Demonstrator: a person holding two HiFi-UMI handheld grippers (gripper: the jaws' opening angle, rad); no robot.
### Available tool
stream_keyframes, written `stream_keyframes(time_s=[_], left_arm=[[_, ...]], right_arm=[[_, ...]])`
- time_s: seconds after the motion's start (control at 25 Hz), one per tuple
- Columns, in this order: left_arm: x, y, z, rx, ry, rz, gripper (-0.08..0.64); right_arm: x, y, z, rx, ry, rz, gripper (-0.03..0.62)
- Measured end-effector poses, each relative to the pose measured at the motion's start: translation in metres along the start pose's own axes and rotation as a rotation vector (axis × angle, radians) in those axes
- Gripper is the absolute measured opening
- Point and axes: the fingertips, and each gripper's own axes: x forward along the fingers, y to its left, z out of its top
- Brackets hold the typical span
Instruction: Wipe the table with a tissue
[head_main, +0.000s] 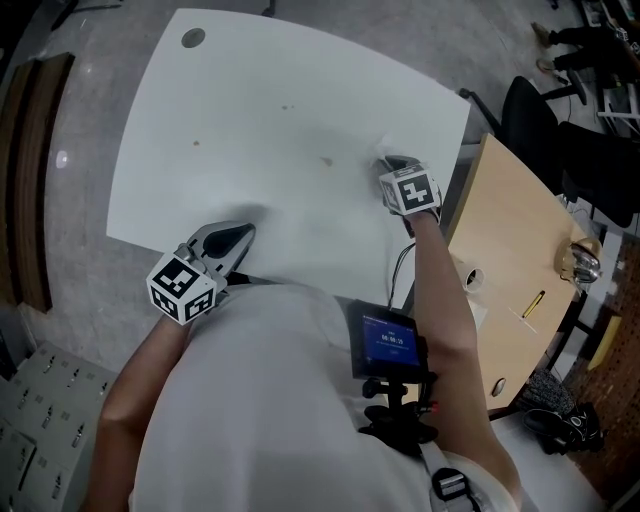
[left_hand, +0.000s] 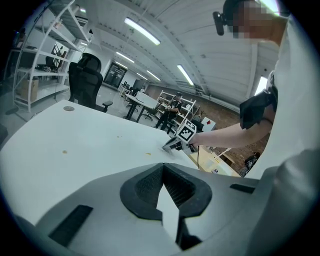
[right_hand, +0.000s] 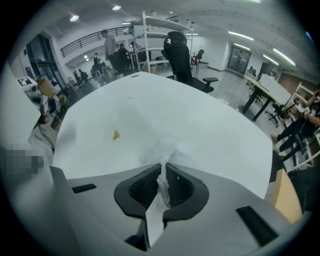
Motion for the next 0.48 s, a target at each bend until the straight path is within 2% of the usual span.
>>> stream_keyframes(time_s=[0.16, 0.28, 0.36, 0.48], left_arm=[[0.001, -0.004, 0.000, 0.006, 0.004, -0.007, 0.006], [0.001, -0.003, -0.001, 0.009, 0.008, -0.011, 0.006], [0.000, -0.002, -0.001, 0.011, 0.012, -0.011, 0.006], [0.001, -0.003, -0.001, 0.015, 0.017, -0.014, 0.006]], right_arm=[[-0.009, 0.023, -0.011, 0.076, 0.036, 0.163, 0.032], [-0.021, 0.031, -0.019, 0.088, 0.016, 0.219, 0.032], [-0.029, 0.020, -0.024, 0.118, -0.014, 0.192, 0.032], [-0.039, -0.021, -0.036, 0.195, -0.054, 0.071, 0.032]])
